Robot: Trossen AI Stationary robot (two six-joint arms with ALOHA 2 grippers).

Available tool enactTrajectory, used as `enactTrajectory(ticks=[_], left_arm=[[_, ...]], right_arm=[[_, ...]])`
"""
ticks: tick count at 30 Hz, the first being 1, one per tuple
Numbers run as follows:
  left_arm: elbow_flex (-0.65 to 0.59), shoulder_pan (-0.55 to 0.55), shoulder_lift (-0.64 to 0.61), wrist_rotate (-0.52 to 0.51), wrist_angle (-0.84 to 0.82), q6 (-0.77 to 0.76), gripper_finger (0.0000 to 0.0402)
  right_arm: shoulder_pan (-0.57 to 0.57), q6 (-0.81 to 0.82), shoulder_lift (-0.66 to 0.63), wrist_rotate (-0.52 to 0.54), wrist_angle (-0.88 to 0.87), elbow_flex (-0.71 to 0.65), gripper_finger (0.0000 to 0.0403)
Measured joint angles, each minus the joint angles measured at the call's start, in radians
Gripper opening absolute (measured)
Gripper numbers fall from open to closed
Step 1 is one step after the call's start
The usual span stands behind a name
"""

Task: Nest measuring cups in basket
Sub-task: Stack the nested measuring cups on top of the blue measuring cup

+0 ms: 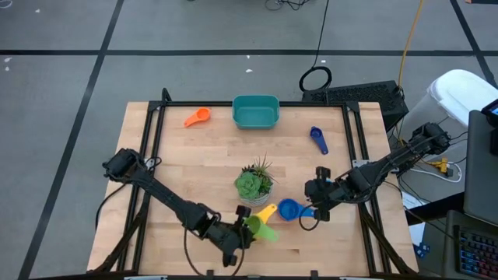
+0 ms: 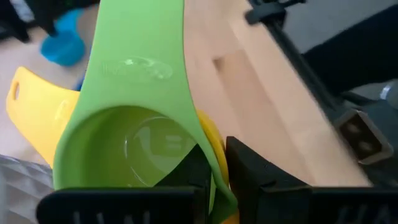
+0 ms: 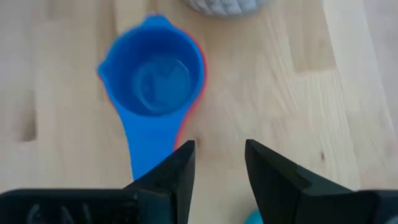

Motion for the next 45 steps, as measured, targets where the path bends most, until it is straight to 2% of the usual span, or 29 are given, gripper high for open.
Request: enactTrajectory(ticks=[7, 12, 14, 20, 26, 33, 38, 45], left_arm=[[0.000, 0.053, 0.000, -0.001, 0.024, 0.087, 0.0037], [0.000, 0.066, 0.000, 0.000, 0.043, 0.124, 0.0037], [0.000, 0.066, 0.000, 0.000, 0.045, 0.129, 0.0037], [0.000, 0.066, 0.000, 0.000, 0.046, 0.137, 0.0037], [0.000, 0.067, 0.000, 0.001, 0.044, 0.138, 0.0037], [0.000, 0.074, 0.000, 0.001, 0.043, 0.145, 0.0037], [0.000, 0.073, 0.000, 0.001, 0.040, 0.147, 0.0037], [0.000, 0.073, 0.000, 0.001, 0.024, 0.140, 0.0037]], right_arm=[[-0.008, 0.040, 0.000, 0.071, -0.013, -0.012, 0.0132], [-0.055, 0.000, 0.000, 0.075, 0.025, -0.105, 0.0132], [-0.077, -0.024, 0.000, 0.068, 0.083, -0.156, 0.0132], [-0.141, -0.078, 0.000, -0.059, 0.366, -0.260, 0.0132], [-0.158, -0.100, 0.007, -0.080, 0.442, -0.262, 0.0132], [-0.154, -0.076, 0.092, -0.127, 0.470, -0.262, 0.0132], [-0.154, -0.069, 0.160, -0.196, 0.621, -0.259, 0.0132], [-0.129, -0.076, 0.218, -0.218, 0.682, -0.172, 0.0132]])
